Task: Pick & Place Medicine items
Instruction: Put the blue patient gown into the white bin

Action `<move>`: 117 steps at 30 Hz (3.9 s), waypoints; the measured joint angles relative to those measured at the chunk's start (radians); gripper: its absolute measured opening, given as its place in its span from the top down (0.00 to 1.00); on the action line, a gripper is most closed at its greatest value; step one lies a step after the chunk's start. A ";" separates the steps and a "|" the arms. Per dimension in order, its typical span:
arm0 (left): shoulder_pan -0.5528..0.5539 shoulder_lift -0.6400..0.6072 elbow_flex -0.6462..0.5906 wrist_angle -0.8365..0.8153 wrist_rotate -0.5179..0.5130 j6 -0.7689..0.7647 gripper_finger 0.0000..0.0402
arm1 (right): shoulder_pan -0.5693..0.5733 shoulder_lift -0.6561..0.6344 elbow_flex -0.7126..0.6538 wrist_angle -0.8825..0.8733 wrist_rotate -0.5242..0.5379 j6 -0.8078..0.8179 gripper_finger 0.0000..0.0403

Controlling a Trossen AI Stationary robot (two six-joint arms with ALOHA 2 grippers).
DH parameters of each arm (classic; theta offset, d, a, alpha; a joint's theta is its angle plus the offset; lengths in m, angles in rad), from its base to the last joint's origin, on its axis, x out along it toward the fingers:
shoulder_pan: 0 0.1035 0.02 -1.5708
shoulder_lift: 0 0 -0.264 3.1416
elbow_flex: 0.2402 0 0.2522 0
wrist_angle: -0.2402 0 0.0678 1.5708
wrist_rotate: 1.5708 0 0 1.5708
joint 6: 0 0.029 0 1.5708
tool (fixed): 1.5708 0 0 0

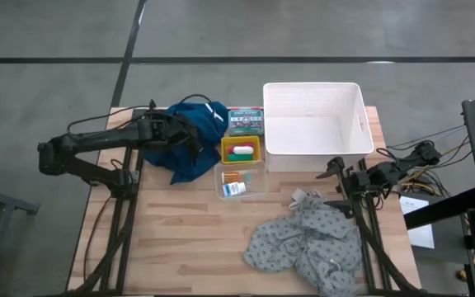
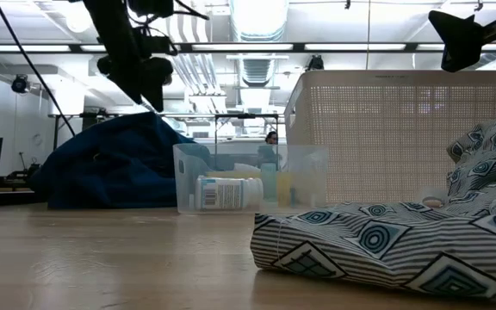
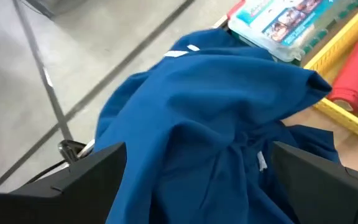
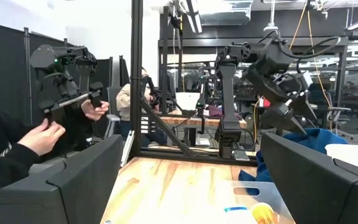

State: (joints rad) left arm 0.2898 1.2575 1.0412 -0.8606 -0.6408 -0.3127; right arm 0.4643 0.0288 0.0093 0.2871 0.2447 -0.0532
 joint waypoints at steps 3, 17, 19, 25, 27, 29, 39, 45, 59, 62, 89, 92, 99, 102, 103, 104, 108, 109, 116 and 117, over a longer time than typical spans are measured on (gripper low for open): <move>0.044 0.000 0.000 0.011 0.063 0.049 0.00 | 0.000 0.000 0.000 0.000 0.000 0.000 0.06; 0.249 0.000 -0.001 0.065 0.269 0.222 0.00 | 0.000 0.000 0.000 0.000 0.000 0.000 0.06; 0.276 0.000 -0.001 0.069 0.280 0.230 0.00 | 0.000 0.000 0.000 0.000 0.000 0.000 0.06; 0.355 0.007 -0.001 0.076 0.390 0.270 0.00 | 0.000 0.000 0.000 0.000 0.000 0.000 0.06; 0.372 0.015 -0.012 0.086 0.437 0.283 0.00 | 0.000 0.000 0.000 0.000 0.000 0.000 0.06; 0.380 0.023 -0.035 0.107 0.450 0.285 0.00 | 0.000 0.000 0.000 0.000 0.000 0.000 0.06; 0.387 0.056 -0.209 0.258 0.491 0.279 0.00 | 0.000 0.000 0.000 0.000 0.000 0.000 0.06; 0.387 0.056 -0.303 0.354 0.570 0.243 0.00 | 0.000 0.000 0.000 0.000 0.000 0.000 0.06; 0.387 0.056 -0.470 0.552 0.579 0.104 0.01 | 0.000 0.000 0.000 0.000 0.000 0.000 0.06; 0.387 0.056 -0.480 0.565 0.578 0.083 0.01 | 0.000 0.000 0.000 0.000 0.000 0.000 0.06; 0.386 0.055 -0.623 0.809 0.523 -0.021 0.01 | 0.000 0.000 0.000 0.000 0.000 0.000 0.06; 0.386 0.055 -0.623 0.809 0.521 -0.025 0.01 | 0.000 0.000 0.000 0.000 0.000 0.000 0.06; 0.386 0.055 -0.623 0.811 0.522 -0.029 0.01 | 0.000 0.000 0.000 0.000 0.000 0.000 0.06; 0.386 0.055 -0.623 0.813 0.522 -0.029 0.01 | 0.000 0.000 0.000 0.000 0.000 0.000 0.06; 0.386 0.055 -0.623 0.814 0.522 -0.029 0.01 | 0.000 0.000 0.000 0.000 0.000 0.000 0.06; 0.386 0.055 -0.623 0.814 0.522 -0.029 0.01 | 0.000 0.000 0.000 0.000 0.000 0.000 0.06; 0.386 0.055 -0.623 0.816 0.522 -0.029 0.01 | 0.000 0.000 0.000 0.000 0.000 0.000 0.06; 0.386 0.055 -0.623 0.816 0.522 -0.029 0.01 | 0.000 0.000 0.000 0.000 0.000 0.000 0.06; 0.386 0.055 -0.623 0.821 0.521 -0.052 0.01 | 0.000 0.000 0.000 0.000 0.000 0.000 0.06; 0.386 0.055 -0.623 0.821 0.521 -0.053 0.01 | 0.000 0.000 0.000 0.000 0.000 0.000 0.06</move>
State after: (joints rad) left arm 0.6758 1.3127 0.4183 -0.0399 -0.1196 -0.3653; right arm 0.4643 0.0288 0.0093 0.2871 0.2447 -0.0532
